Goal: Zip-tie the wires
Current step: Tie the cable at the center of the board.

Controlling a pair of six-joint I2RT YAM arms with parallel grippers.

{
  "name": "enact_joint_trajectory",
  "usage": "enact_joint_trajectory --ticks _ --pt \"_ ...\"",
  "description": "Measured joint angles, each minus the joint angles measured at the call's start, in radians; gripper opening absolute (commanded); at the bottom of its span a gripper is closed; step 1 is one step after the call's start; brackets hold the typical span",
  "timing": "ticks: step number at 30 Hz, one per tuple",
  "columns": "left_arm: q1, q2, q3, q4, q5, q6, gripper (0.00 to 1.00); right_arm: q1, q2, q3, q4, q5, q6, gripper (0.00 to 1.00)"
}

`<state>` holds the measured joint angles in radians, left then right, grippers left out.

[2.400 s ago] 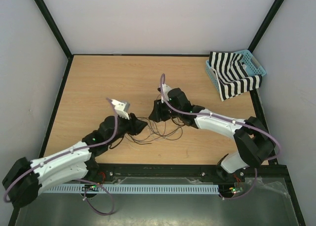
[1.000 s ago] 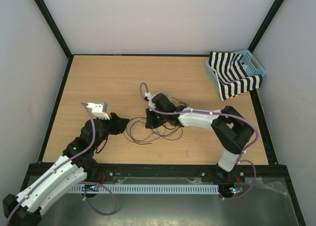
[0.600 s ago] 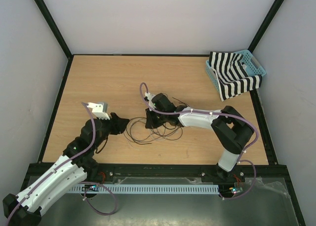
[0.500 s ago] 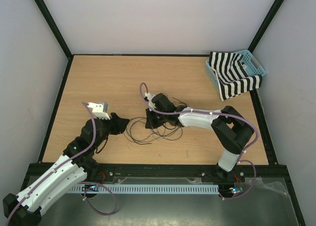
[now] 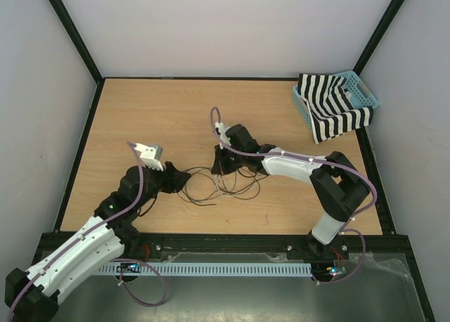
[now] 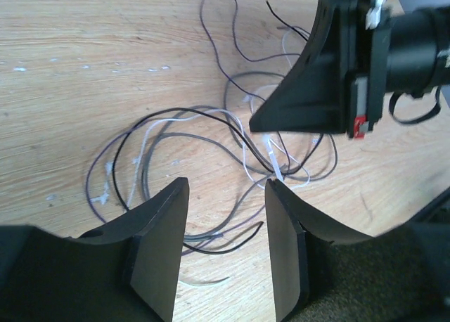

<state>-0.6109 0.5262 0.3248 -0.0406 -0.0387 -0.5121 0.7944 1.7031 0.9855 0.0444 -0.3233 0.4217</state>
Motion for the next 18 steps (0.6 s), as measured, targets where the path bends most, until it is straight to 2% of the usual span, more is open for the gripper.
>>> enact_joint_trajectory --ticks 7,18 --pt "-0.013 0.150 -0.017 0.138 0.095 -0.020 0.48 -0.037 -0.080 0.000 0.000 0.001 0.001 0.00" --pt "-0.144 0.499 0.053 0.350 0.096 -0.028 0.48 -0.056 -0.145 -0.031 0.006 0.018 0.031 0.00"
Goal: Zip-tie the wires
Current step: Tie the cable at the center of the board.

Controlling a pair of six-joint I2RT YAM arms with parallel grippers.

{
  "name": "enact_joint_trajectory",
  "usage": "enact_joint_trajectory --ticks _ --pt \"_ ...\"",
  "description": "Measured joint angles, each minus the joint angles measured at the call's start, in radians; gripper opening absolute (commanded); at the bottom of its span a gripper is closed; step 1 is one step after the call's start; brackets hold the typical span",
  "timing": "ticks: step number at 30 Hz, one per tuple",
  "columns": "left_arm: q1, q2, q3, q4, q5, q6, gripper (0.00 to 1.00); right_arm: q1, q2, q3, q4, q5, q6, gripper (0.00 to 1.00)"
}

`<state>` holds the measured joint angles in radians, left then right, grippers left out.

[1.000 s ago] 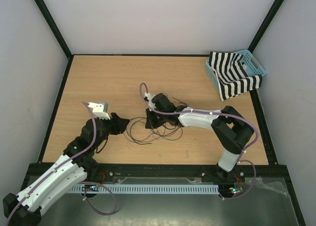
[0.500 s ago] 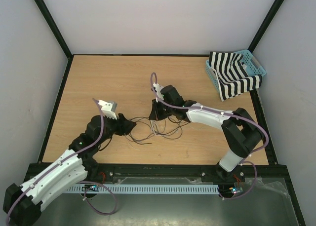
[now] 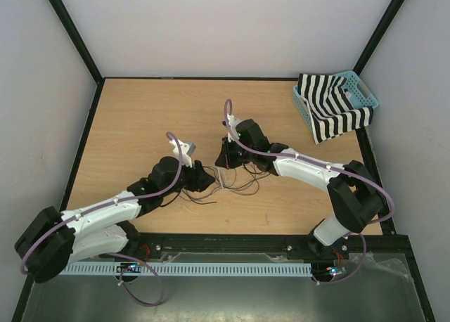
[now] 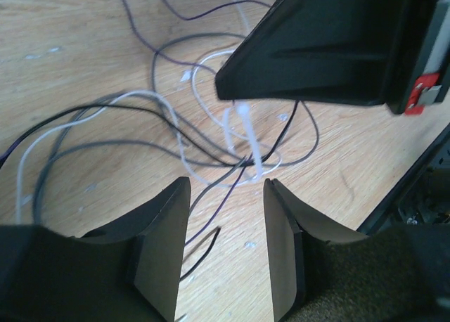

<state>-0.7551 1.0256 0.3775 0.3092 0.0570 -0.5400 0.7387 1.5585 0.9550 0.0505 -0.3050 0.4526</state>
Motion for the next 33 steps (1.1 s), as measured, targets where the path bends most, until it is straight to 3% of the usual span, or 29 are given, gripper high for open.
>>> enact_joint_trajectory --ticks 8,17,33 --pt "-0.046 0.124 0.055 0.126 -0.031 -0.012 0.48 0.000 -0.005 -0.023 0.006 0.000 0.025 0.00" --pt "-0.069 0.223 0.095 0.164 -0.090 -0.028 0.43 0.000 -0.009 -0.038 0.030 0.006 0.052 0.00" --pt "-0.092 0.243 0.100 0.179 -0.204 -0.031 0.32 -0.005 -0.009 -0.075 0.095 0.020 0.120 0.00"
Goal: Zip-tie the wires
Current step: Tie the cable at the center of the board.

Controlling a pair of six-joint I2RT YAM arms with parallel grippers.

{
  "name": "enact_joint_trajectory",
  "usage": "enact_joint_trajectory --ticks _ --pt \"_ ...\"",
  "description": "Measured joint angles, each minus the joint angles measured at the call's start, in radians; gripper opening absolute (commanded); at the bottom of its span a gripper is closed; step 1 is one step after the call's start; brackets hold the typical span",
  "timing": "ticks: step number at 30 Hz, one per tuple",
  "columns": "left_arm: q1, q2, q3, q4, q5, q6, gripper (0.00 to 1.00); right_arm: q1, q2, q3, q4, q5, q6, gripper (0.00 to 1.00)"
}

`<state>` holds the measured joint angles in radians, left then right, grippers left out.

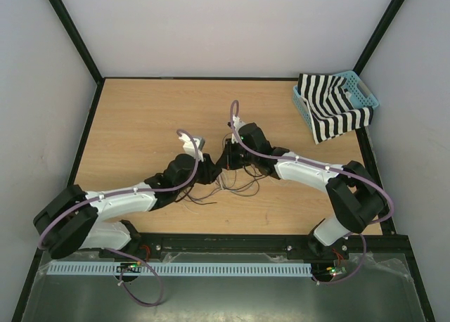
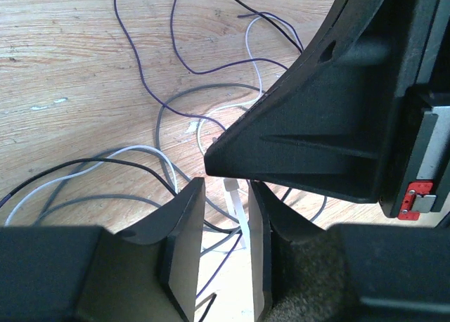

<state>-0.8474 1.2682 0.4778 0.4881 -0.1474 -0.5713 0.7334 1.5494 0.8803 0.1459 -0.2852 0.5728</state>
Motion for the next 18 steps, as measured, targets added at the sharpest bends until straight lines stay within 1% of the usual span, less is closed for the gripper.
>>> enact_joint_trajectory --ticks 3,13,18 --pt "-0.002 0.016 0.000 0.013 0.001 0.000 0.26 0.000 0.000 -0.003 0.006 0.000 0.008 0.00" --pt "-0.012 0.047 0.015 0.024 0.008 0.003 0.18 0.000 0.000 -0.005 0.015 -0.001 0.016 0.00" --pt "-0.012 0.047 0.015 0.022 0.005 0.008 0.10 0.000 0.000 -0.006 0.017 0.000 0.016 0.00"
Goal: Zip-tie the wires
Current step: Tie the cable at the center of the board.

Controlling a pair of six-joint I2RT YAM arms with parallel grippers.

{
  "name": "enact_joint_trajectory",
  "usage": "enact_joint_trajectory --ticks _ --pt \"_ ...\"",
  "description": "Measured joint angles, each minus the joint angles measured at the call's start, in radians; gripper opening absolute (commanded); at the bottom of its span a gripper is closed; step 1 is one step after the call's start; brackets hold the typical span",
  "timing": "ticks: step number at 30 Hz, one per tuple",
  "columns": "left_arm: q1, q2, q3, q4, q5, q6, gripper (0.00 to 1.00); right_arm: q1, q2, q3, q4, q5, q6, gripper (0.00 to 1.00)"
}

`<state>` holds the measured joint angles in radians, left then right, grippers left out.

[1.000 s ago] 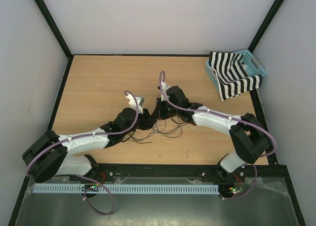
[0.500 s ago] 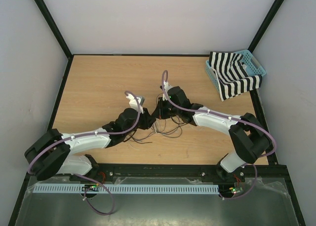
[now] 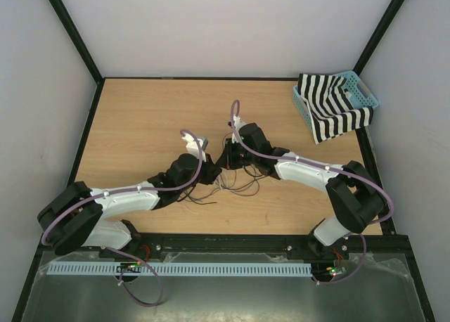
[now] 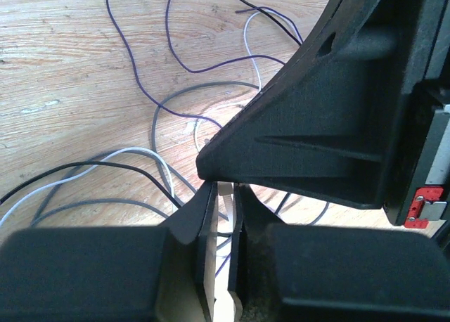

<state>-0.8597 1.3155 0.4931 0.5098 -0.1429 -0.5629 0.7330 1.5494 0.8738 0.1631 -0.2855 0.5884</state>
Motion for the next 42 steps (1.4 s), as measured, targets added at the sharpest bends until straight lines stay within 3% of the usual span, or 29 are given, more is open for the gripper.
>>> enact_joint_trajectory --ticks 3,42 --pt "-0.002 0.000 0.000 -0.001 -0.002 0.003 0.00 -0.002 0.000 0.000 0.001 0.000 0.000 0.00" --pt "-0.101 0.043 -0.004 0.074 -0.125 -0.018 0.00 -0.059 0.000 0.108 -0.162 -0.012 -0.051 0.00"
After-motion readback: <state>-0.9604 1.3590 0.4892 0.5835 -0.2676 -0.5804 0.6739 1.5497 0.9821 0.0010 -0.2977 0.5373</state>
